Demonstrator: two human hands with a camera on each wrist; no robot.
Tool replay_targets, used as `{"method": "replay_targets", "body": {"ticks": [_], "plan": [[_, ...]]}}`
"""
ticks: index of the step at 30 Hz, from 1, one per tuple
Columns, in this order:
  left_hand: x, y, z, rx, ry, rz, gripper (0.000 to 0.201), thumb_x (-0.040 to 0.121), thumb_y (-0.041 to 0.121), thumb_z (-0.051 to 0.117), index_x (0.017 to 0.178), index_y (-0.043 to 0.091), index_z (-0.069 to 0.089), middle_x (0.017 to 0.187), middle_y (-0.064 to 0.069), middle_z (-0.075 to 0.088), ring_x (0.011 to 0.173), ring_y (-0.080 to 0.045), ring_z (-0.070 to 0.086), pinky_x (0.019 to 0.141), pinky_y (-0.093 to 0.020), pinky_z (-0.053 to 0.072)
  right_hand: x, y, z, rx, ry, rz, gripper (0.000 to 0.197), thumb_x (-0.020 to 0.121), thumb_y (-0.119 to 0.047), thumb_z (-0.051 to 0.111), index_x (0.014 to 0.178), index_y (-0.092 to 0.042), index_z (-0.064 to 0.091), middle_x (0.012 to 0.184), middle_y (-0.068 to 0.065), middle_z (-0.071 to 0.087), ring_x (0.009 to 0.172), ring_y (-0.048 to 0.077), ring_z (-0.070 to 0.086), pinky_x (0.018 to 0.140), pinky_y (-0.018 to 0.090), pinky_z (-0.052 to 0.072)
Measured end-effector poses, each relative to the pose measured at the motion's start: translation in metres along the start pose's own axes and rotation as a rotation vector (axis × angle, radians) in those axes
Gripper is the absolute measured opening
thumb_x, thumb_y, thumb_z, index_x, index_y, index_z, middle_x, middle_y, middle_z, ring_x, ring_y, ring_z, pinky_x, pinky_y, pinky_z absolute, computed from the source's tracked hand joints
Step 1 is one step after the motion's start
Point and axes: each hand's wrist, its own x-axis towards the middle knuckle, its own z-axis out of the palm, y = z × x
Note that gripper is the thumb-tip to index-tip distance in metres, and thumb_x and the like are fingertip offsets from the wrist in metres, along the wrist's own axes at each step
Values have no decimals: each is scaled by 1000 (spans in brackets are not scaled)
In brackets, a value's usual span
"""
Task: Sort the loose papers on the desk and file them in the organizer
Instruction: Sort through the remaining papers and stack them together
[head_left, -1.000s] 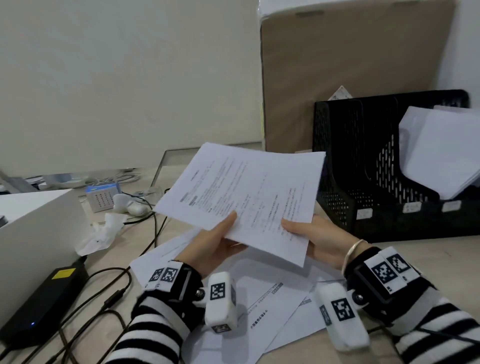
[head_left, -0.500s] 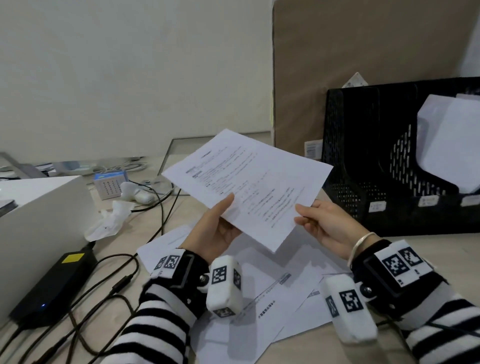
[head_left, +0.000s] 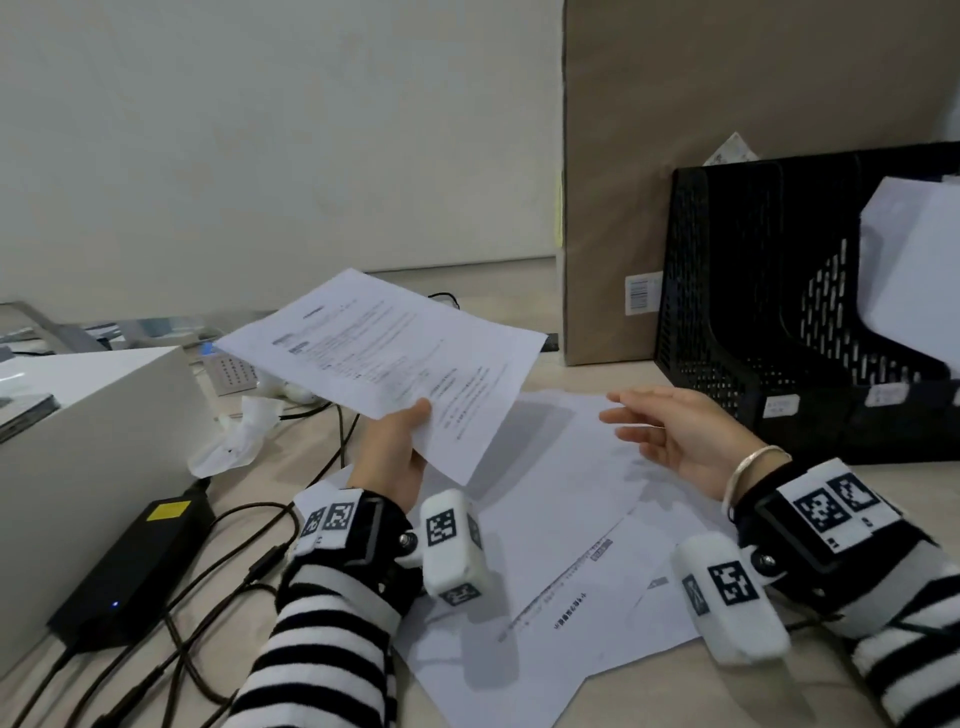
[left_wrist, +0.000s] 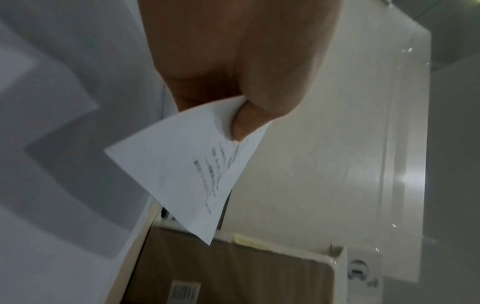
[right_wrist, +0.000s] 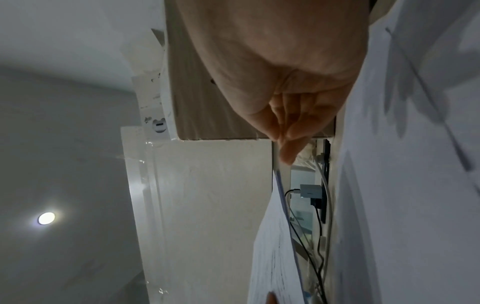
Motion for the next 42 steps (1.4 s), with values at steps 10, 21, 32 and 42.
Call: {"method": "replay_targets", "body": {"ticks": [10, 21, 32, 42], "plan": [[15, 6, -32, -56, 60, 8, 32, 95, 8, 53, 127, 9, 57, 121, -12, 68, 113, -35, 63, 103, -54, 43, 67, -40, 47, -1296, -53, 37, 44, 84, -30, 71, 119, -6, 61, 120, 9, 62, 107, 24, 60, 88, 35, 51], [6, 7, -28, -21, -44, -73, 36, 94, 5, 52, 129, 9, 55, 118, -16, 69, 111, -39, 64, 101, -56, 44, 97, -29, 35, -1626, 67, 205, 54, 71, -44, 76, 111, -10, 65, 105, 6, 69, 96, 27, 65, 90, 32, 51], [-22, 24, -10, 32, -131, -158, 27, 95, 1, 50, 121, 6, 57, 101, -17, 73, 89, -35, 70, 68, -42, 56, 7, -56, -13, -94, 420, -598, 19, 95, -6, 50, 86, -16, 63, 78, -6, 64, 70, 7, 59, 65, 22, 49], [-25, 15, 6, 192, -128, -250, 18, 101, 15, 44, 104, 4, 58, 74, -14, 75, 62, -26, 73, 55, -34, 55, -5, 0, -4, -705, -308, -257, 38, 98, -14, 49, 116, -42, 65, 151, -11, 33, 146, 4, 2, 120, 36, 2]]}}
